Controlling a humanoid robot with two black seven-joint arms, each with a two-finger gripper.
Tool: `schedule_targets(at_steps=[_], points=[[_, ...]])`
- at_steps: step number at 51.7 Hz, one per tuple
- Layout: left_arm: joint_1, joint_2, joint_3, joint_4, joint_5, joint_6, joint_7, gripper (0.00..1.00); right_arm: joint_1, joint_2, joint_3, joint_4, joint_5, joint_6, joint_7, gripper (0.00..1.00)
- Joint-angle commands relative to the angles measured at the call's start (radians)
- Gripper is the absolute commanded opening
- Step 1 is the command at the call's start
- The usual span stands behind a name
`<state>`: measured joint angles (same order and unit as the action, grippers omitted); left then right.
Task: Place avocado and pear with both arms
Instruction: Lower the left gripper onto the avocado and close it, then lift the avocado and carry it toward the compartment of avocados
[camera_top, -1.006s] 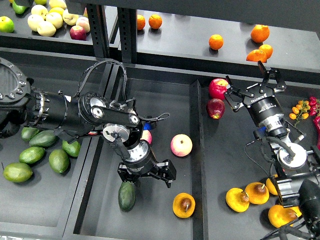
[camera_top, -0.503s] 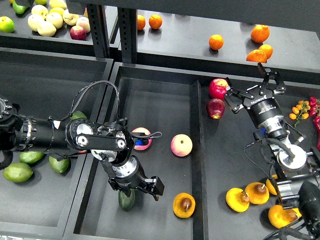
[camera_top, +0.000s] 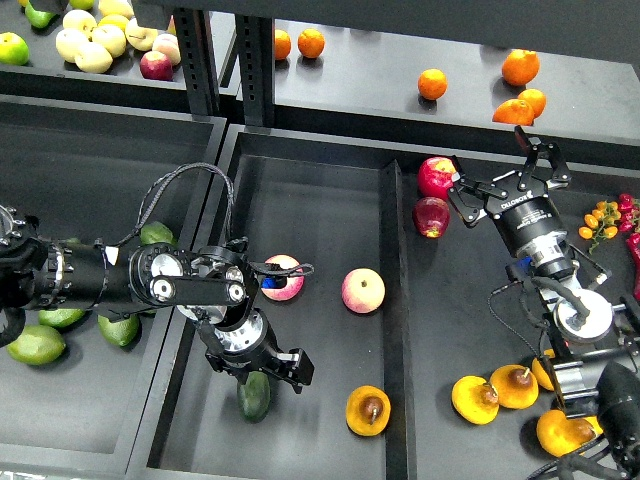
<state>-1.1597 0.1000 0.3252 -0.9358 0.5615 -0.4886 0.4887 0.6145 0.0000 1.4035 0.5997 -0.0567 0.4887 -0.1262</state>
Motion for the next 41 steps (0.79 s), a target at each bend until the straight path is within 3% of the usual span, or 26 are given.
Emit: schedule_targets(at_steps=[1, 41], points=[[0.021, -0.006, 0.000, 0.025, 0.011, 0.000, 0.000, 0.98, -0.002, 0.000, 0.000, 0.003, 0.000, 0.000, 0.000, 1.00], [0.137, -0.066, -0.020, 0.152, 0.135, 0.000, 0.000, 0.97, -0.007, 0.000, -0.001, 0.015, 0.000, 0.000, -0.001, 1.00]])
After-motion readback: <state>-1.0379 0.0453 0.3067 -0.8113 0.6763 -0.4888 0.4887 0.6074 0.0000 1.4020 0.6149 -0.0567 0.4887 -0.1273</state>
